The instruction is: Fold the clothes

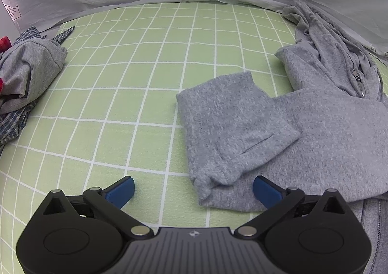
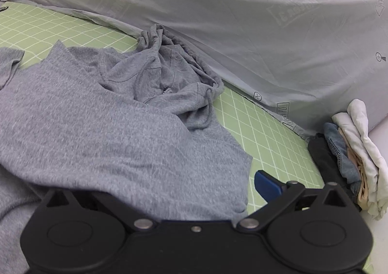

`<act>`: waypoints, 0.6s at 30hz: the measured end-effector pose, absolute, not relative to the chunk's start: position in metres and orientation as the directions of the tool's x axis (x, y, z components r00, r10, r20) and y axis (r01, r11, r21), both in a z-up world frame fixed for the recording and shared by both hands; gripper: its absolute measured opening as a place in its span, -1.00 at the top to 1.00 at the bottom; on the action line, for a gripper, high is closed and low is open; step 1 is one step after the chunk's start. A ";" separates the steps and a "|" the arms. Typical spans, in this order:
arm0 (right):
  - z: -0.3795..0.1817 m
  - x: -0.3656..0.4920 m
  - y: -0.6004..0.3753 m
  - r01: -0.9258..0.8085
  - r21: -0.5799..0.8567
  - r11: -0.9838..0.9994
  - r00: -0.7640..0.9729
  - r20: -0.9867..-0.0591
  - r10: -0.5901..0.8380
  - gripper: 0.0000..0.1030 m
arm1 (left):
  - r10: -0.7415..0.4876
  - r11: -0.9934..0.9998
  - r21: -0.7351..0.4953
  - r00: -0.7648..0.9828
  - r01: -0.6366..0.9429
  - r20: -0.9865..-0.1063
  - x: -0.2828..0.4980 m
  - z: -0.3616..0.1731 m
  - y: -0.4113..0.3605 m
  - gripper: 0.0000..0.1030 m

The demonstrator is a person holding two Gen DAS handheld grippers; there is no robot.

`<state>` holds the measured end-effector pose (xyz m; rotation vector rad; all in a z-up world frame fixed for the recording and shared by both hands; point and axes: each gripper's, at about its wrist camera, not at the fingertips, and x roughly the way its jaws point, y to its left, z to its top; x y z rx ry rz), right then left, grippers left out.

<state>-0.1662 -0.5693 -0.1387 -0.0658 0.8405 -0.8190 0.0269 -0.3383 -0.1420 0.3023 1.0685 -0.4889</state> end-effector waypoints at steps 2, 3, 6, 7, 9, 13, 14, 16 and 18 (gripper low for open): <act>-0.139 -0.161 -0.575 0.631 -0.341 0.697 0.390 -0.637 -0.665 -1.00 | -0.235 0.854 0.002 0.391 0.520 -0.890 0.027 -0.142 -0.338 -1.00; -0.139 -0.159 -0.579 0.637 -0.332 0.695 0.392 -0.638 -0.663 -1.00 | -0.236 0.854 0.002 0.391 0.520 -0.889 0.026 -0.142 -0.338 -1.00; -0.141 -0.161 -0.592 0.676 -0.288 0.678 0.379 -0.653 -0.655 -1.00 | -0.239 0.852 0.002 0.393 0.523 -0.888 0.027 -0.142 -0.337 -1.00; -0.142 -0.167 -0.598 0.700 -0.260 0.665 0.368 -0.667 -0.648 -1.00 | -0.240 0.852 0.001 0.393 0.524 -0.888 0.027 -0.142 -0.337 -1.00; -0.143 -0.180 -0.611 0.750 -0.180 0.637 0.362 -0.694 -0.622 -1.00 | -0.242 0.851 0.000 0.392 0.525 -0.888 0.027 -0.142 -0.337 -1.00; -0.146 -0.200 -0.628 0.812 -0.065 0.580 0.353 -0.736 -0.577 -1.00 | -0.243 0.850 0.000 0.392 0.526 -0.887 0.027 -0.142 -0.336 -1.00; -0.147 -0.204 -0.631 0.815 -0.048 0.578 0.358 -0.743 -0.566 -1.00 | -0.243 0.851 0.000 0.393 0.526 -0.887 0.027 -0.142 -0.336 -1.00; -0.149 -0.211 -0.635 0.817 -0.016 0.577 0.370 -0.753 -0.544 -1.00 | -0.244 0.850 -0.001 0.393 0.526 -0.887 0.027 -0.142 -0.336 -1.00; -0.150 -0.217 -0.637 0.816 0.013 0.578 0.384 -0.760 -0.525 -1.00 | -0.244 0.850 -0.001 0.392 0.527 -0.887 0.028 -0.142 -0.335 -1.00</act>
